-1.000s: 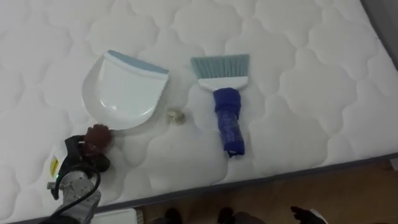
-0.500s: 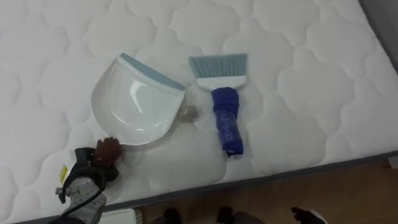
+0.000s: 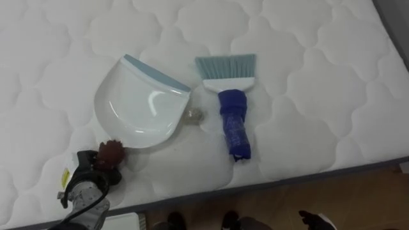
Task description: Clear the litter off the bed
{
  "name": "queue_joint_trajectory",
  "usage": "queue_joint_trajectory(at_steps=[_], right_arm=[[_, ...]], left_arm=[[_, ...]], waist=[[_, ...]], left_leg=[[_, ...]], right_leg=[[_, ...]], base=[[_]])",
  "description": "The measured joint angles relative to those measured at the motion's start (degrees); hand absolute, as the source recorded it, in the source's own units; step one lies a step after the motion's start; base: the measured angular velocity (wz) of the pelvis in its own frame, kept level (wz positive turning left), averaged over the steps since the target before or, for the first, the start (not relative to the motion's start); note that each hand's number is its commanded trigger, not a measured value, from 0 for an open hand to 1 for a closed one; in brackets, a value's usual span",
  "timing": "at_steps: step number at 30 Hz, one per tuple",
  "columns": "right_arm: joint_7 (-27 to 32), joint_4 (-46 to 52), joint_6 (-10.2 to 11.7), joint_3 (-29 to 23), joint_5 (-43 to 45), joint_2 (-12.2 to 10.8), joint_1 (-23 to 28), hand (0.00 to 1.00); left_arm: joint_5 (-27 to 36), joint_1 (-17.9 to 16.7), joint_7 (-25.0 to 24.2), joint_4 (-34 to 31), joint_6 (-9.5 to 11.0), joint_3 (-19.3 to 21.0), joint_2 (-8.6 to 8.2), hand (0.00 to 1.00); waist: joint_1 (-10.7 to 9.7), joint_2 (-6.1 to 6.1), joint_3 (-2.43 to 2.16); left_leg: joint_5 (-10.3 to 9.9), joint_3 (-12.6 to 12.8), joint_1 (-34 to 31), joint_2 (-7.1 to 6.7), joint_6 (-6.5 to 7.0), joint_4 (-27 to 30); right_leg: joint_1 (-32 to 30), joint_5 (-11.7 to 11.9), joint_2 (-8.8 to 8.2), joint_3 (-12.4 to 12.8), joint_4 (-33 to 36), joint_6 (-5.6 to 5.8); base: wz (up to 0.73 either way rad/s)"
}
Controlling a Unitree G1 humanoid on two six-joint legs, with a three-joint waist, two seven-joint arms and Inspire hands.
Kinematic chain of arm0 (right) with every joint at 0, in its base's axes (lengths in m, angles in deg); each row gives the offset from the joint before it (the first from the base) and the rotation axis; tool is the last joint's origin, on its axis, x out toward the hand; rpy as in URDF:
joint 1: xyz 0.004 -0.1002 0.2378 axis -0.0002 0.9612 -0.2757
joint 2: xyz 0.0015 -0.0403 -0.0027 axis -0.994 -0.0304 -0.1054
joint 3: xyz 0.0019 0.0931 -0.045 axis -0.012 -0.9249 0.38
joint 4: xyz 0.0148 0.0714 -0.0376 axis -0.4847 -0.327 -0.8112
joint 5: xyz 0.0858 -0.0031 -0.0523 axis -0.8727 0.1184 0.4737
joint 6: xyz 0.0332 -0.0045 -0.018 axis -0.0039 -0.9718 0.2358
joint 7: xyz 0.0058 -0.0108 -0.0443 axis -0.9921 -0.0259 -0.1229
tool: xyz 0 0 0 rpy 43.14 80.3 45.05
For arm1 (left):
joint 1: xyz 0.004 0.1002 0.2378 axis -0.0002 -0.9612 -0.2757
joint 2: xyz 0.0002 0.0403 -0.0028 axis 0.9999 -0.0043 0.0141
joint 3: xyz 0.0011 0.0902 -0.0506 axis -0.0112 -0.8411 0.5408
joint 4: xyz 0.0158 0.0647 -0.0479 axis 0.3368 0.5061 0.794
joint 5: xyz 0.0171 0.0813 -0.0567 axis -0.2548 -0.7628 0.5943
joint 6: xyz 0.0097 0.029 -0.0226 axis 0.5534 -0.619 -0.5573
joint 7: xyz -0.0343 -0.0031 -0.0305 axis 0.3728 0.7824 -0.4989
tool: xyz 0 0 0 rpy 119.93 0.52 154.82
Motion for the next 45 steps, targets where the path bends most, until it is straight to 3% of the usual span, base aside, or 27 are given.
queue_joint_trajectory(at_steps=[6,10,16,20,25,34,38,45], right_arm=[[3.37,0.98,0.39,0.03,-6.57,0.06,0.9,0.0],[5.14,2.03,1.07,-3.44,-12.16,-0.02,0.59,0.0],[7.26,6.6,2.63,-12.05,-24.55,0.14,1.42,0.0],[8.64,8.54,3.21,-15.64,-27.92,0.42,1.28,0.0],[11.06,9.45,4.19,-17.73,-29.14,1.01,1.43,0.0],[18.66,16.54,6.29,-22.62,-30.46,1.79,1.96,0.0],[22.91,20.3,7.4,-22.75,-30.03,3.2,1.97,0.0],[29.32,24.69,8.87,-22.69,-23.05,3.3,0.51,0.0]], left_arm=[[-0.37,-0.12,2.06,-0.27,0.98,-0.47,-0.12,1.0],[-1.31,-0.14,4.31,-0.33,1.94,-0.36,-0.12,1.0],[-11.47,-0.57,7.79,-1.4,2.04,0.72,-0.01,1.0],[-18.38,-1.87,11.32,-3.92,2.05,0.67,2.03,1.0],[-22.15,-4.04,16.09,-5.93,2.47,0.68,4.17,1.0],[-23.89,-6.86,17.99,-6.12,2.41,0.09,5.22,1.0],[-24.54,-8.74,17.99,-7.1,2.43,0.0,5.48,1.0],[-24.54,-9.0,17.97,-6.89,2.65,-0.46,5.76,1.0]], waist=[[0.27,0.14,0.05],[0.27,0.37,0.02],[0.32,0.51,-0.04],[0.07,1.01,-0.26],[0.27,2.03,-0.87],[-0.06,3.22,-0.85],[-0.01,3.16,-0.87],[0.06,3.05,-0.93]], left_leg=[[0.0,0.16,-1.1,0.05,0.0,0.36],[-0.49,0.17,-3.05,0.74,0.02,2.5],[-0.95,0.14,-3.42,1.15,0.38,3.99],[-1.03,0.04,-3.67,1.28,0.43,4.16],[-1.04,0.69,-3.28,1.26,0.46,4.03],[-1.06,1.47,-3.3,1.34,0.52,4.06],[-1.02,2.16,-3.53,0.85,0.6,3.8],[-0.98,2.7,-3.48,0.89,0.69,3.87]], right_leg=[[-1.34,-0.01,0.0,0.11,0.27,-0.02],[-2.88,-0.12,0.12,-0.09,1.35,-0.2],[-3.02,-0.19,0.12,-0.12,2.25,-0.26],[-3.09,-0.1,0.13,-0.26,2.47,-0.32],[-3.14,-0.05,0.02,0.2,2.74,-0.26],[-3.75,-0.13,-0.18,0.47,3.37,-0.34],[-4.89,-0.35,-0.6,1.47,4.27,-0.19],[-4.89,-0.3,-0.71,1.61,4.21,-0.1]], base=[[0.0],[-0.03],[0.0],[0.0],[-0.03],[0.0],[-0.05],[-0.01]])
